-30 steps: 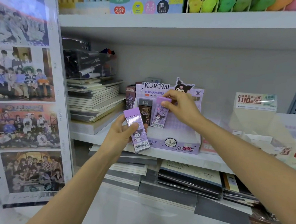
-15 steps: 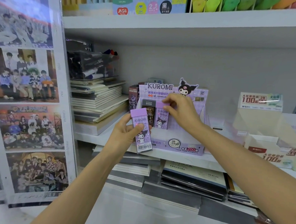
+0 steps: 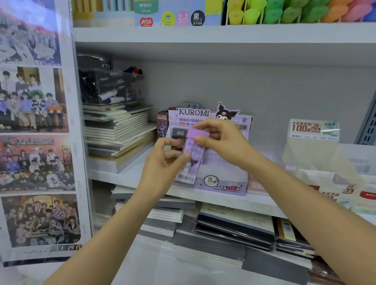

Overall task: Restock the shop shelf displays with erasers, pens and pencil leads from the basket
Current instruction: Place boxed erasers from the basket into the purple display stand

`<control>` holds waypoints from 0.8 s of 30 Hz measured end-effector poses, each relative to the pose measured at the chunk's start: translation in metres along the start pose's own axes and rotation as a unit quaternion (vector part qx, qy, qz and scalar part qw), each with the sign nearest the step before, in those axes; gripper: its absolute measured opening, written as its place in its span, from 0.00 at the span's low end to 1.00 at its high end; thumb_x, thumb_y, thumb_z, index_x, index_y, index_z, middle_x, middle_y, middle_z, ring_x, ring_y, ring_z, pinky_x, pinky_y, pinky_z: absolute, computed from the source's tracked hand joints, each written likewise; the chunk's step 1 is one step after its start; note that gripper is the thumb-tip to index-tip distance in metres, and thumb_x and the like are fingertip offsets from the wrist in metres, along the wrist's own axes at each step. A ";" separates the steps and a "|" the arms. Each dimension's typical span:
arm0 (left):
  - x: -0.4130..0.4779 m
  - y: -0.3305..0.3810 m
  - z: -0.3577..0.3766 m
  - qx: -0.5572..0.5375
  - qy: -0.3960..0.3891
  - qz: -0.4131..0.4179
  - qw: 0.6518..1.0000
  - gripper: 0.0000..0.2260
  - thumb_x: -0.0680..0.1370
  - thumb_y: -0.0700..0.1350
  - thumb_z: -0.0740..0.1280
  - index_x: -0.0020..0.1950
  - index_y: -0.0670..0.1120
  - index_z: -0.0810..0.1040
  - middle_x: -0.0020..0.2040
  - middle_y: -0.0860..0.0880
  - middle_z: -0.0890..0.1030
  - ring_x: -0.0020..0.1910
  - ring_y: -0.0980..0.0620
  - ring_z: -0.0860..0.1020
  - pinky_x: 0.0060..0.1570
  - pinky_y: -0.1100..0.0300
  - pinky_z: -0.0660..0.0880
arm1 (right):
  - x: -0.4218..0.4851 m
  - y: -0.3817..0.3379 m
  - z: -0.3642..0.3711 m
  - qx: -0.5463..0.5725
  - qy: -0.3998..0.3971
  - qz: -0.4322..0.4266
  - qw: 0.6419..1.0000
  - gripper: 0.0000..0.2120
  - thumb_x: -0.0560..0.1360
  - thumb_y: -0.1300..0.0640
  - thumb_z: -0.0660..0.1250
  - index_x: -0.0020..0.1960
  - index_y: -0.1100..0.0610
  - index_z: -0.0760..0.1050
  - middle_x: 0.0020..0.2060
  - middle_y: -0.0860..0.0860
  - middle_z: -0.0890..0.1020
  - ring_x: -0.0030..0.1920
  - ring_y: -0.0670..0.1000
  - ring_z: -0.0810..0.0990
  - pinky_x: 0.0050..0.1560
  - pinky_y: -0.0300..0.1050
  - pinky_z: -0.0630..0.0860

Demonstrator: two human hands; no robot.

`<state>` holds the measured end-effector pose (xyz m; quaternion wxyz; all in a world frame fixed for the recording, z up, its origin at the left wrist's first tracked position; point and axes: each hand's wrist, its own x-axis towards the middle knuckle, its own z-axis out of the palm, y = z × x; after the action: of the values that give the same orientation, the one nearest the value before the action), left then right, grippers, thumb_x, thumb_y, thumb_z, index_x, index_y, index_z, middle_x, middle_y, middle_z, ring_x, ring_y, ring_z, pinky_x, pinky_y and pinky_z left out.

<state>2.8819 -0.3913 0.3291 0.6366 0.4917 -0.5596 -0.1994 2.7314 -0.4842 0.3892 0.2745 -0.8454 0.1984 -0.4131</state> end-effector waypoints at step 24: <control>-0.022 -0.048 -0.005 0.512 -0.100 0.180 0.834 0.21 0.81 0.50 0.62 0.74 0.52 0.67 0.72 0.54 0.70 0.70 0.52 0.67 0.77 0.51 0.48 | 0.018 0.021 0.006 -0.242 0.032 -0.019 0.970 0.10 0.77 0.62 0.67 0.58 0.57 0.76 0.47 0.50 0.80 0.44 0.45 0.74 0.47 0.36 0.68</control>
<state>2.8939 -0.3925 0.2772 0.2588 0.6152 -0.7211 0.1859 2.7442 -0.5093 0.3837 0.0473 -0.8764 0.2854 -0.3850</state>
